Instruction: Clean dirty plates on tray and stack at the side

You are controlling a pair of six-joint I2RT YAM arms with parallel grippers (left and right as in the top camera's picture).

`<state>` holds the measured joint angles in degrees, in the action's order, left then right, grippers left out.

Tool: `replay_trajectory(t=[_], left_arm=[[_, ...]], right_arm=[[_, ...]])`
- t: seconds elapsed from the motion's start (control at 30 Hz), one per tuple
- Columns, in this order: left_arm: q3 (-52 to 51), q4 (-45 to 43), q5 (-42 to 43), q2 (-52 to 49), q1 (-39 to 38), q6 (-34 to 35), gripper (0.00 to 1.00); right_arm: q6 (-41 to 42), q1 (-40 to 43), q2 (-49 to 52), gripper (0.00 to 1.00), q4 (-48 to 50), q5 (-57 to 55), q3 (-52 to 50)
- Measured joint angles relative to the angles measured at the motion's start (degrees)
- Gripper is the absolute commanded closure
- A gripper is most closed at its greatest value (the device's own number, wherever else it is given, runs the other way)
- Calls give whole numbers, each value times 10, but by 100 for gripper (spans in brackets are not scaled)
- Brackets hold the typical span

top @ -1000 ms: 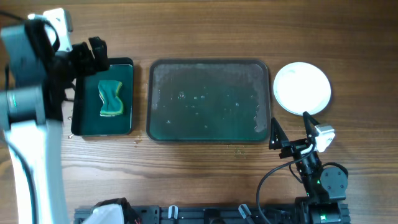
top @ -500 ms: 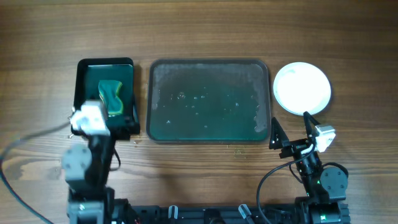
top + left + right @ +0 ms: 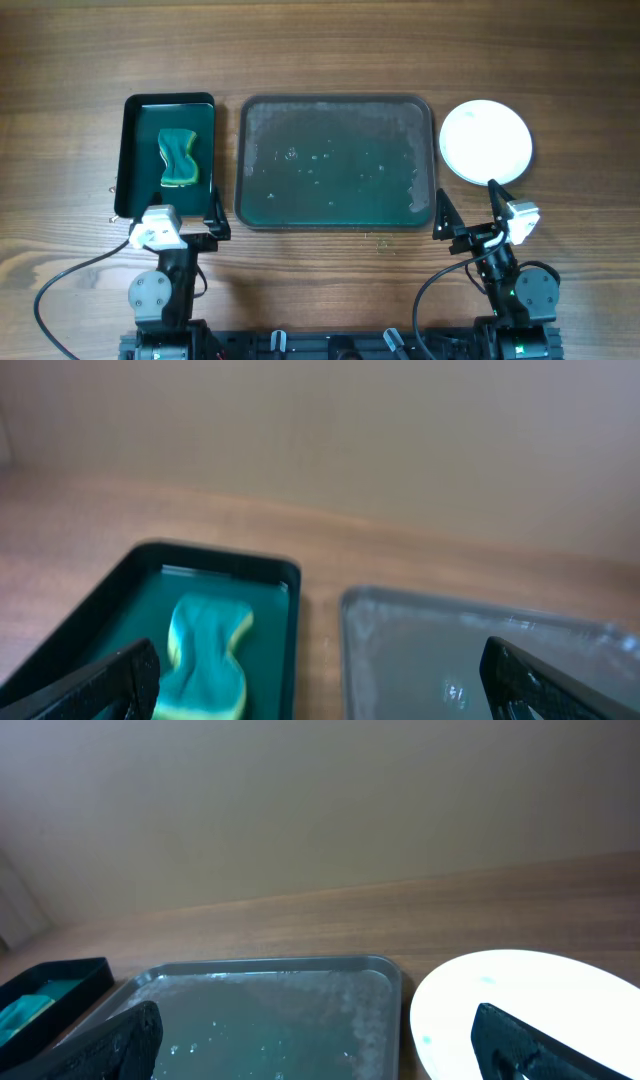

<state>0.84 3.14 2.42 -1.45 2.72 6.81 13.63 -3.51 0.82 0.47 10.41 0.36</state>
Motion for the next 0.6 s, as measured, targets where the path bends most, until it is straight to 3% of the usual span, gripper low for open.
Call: replay_trajectory(t=[0.6], left_arm=[[-2, 10, -3, 6, 0, 0, 0]], right_arm=[[0, 0, 0, 0, 0, 0, 0]])
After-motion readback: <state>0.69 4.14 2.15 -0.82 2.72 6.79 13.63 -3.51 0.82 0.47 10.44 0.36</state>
